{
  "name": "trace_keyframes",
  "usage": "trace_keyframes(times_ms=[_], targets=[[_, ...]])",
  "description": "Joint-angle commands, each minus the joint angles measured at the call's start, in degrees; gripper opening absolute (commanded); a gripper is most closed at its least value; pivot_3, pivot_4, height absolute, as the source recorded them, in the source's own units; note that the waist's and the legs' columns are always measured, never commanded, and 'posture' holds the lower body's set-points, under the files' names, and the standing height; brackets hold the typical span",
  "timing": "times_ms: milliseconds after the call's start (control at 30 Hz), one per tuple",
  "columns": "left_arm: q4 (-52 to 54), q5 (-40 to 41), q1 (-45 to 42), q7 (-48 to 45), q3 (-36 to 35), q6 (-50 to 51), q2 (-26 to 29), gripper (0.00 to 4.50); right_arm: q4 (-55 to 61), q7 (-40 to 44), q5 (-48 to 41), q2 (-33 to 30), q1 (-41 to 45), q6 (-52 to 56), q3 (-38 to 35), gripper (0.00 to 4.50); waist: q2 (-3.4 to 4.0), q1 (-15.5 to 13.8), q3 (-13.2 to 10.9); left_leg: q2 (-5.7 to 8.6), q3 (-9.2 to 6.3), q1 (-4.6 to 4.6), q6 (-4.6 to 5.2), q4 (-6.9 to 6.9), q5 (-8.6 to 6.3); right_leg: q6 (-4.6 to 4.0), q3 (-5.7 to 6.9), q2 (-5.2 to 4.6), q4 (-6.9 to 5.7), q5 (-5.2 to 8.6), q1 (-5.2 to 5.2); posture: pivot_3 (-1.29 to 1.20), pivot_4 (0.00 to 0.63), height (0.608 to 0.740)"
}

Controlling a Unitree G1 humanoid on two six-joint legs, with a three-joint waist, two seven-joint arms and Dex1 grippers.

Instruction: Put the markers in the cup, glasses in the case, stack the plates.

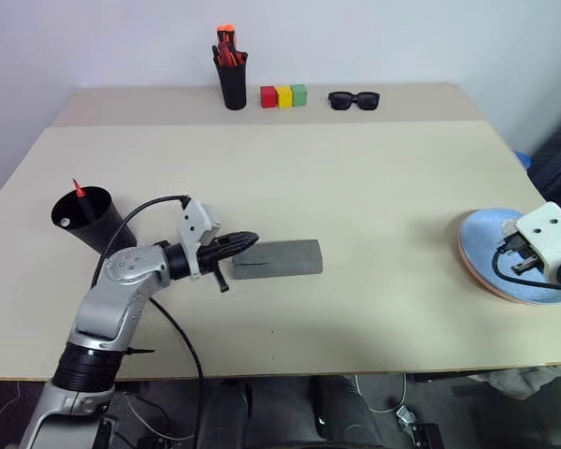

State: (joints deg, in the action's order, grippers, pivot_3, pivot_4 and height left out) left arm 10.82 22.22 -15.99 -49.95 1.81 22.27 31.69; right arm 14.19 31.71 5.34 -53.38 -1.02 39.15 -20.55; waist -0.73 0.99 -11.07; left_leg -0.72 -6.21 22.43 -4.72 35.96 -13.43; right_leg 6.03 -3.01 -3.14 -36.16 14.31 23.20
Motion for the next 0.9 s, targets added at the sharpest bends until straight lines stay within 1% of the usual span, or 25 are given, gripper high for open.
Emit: trace_keyframes(times_ms=[33,167,300,400,467,533,667,900], targets=[[2.53,0.16,0.99,0.39,-1.86,-1.22,0.9,0.0,-0.37,-1.2,0.84,-0.83,2.04,-3.58,0.01,2.99,0.0,0.06,0.0,0.0,0.0,0.0,0.0,0.02,0.0,0.0,0.0,0.0,0.0,0.0,0.0,0.0,0.15,0.74],[4.51,0.57,3.72,1.8,-3.82,-0.62,1.68,0.0,-2.71,-1.37,0.8,-1.01,4.25,-7.25,1.25,2.99,0.0,0.25,0.0,-0.01,0.01,-0.02,0.0,0.0,0.0,0.0,0.0,0.0,-0.01,0.0,0.0,0.0,0.15,0.74],[8.04,1.93,8.01,3.68,-6.39,0.85,2.11,0.0,-1.94,1.9,-3.19,0.47,5.85,-13.57,1.45,2.99,0.01,0.19,0.0,-0.01,0.01,-0.02,0.0,-0.02,0.0,0.0,0.0,0.0,-0.01,0.0,0.02,0.0,0.15,0.74],[12.54,2.13,14.71,5.24,-9.17,0.96,2.77,0.0,2.43,7.32,-11.78,3.77,6.67,-14.87,0.92,2.99,0.0,0.24,0.0,-0.01,0.01,-0.01,0.0,-0.03,0.0,0.01,0.0,-0.01,0.01,0.0,0.0,0.0,0.15,0.74],[14.37,1.31,19.57,6.05,-11.81,-0.47,3.18,0.0,4.47,9.68,-16.99,6.19,7.47,-12.97,1.14,2.99,0.0,0.41,0.0,-0.05,0.01,-0.02,0.03,-0.05,-0.02,0.01,-0.01,0.0,0.02,0.0,0.01,0.0,0.15,0.74],[15.13,0.64,22.16,7.32,-13.58,-1.07,3.27,0.0,3.96,11.54,-19.96,7.24,8.25,-12.46,1.28,2.99,0.03,0.21,-0.02,-0.06,0.01,-0.03,0.04,-0.07,-0.03,0.0,0.0,0.01,0.0,0.0,0.01,0.0,0.15,0.74],[14.47,-0.6,23.23,9.56,-14.7,-2.09,2.86,0.0,0.88,12.98,-21.47,8.15,9.28,-13.72,3.05,2.99,0.01,-0.34,-0.01,-0.03,0.01,0.01,0.03,0.13,-0.03,-0.01,0.0,-0.01,0.04,0.0,-0.06,0.0,0.15,0.74],[13.86,-2.35,23.56,12.95,-14.6,-3.48,1.4,0.0,-2.65,13.7,-21.73,9.24,11.62,-15.33,6.97,2.99,0.0,0.05,0.0,-0.02,0.07,0.0,0.03,-0.04,-0.03,-0.03,0.0,-0.04,0.04,0.0,0.02,0.0,0.15,0.74]])
